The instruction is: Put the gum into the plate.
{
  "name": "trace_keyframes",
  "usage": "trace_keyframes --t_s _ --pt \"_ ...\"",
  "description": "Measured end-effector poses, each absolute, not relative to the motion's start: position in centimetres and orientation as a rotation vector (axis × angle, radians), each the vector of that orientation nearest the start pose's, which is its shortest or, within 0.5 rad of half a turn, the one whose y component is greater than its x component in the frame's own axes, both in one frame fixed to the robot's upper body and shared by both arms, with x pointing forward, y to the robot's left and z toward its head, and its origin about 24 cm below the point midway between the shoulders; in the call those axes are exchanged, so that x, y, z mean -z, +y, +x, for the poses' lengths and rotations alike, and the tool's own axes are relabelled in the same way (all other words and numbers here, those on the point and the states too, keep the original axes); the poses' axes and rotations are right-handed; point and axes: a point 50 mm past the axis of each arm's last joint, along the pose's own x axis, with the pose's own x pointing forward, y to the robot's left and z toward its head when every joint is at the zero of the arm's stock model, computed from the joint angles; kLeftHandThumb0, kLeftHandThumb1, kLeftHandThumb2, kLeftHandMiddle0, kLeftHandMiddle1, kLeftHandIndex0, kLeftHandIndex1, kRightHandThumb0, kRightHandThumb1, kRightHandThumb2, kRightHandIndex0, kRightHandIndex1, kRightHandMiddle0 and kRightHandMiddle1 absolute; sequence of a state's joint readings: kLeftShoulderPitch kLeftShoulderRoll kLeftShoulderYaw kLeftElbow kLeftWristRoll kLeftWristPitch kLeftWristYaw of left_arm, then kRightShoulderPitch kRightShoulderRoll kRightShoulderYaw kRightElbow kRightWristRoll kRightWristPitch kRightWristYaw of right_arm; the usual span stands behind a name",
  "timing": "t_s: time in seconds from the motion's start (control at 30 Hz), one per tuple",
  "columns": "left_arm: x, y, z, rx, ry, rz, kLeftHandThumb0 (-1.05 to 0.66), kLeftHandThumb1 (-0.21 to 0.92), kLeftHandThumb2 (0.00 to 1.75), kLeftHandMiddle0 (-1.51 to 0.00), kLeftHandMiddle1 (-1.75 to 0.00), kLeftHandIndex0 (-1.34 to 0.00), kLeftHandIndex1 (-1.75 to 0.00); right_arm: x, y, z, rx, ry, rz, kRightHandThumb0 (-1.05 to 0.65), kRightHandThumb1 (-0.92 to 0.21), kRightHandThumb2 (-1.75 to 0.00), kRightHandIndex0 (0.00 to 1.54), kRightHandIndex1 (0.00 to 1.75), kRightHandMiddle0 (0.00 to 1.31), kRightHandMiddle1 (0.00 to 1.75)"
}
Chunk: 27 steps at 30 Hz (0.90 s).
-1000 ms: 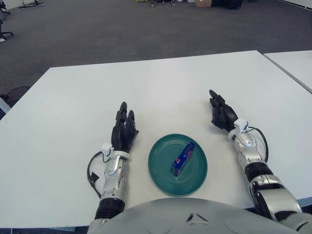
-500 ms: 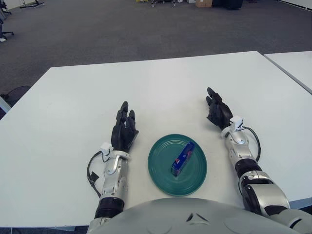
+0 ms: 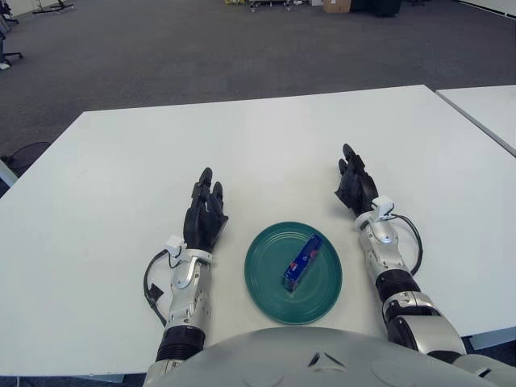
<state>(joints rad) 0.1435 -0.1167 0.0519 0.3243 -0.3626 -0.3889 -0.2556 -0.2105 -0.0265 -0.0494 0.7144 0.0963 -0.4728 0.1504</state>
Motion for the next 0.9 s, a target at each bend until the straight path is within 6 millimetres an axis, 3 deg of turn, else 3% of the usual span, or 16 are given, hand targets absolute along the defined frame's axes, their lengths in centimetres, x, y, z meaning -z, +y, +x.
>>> trace_keyframes --t_s 0.33,0.9 --pt "2.2 14.4 20.8 -0.010 -0.027 -0.389 -0.94 0.92 0.86 -0.03 0.00 0.00 -0.20 1.9 -14.3 26.1 -0.119 0.033 0.055 -0.88 -0.92 -1.06 0.00 0.00 0.00 0.00" --pt "2.1 14.0 20.8 -0.075 -0.029 -0.202 -0.98 0.92 0.94 -0.01 0.00 0.00 -0.17 1.7 -13.7 24.7 -0.102 0.057 0.065 -0.90 -0.92 -1.04 0.00 0.00 0.00 0.00"
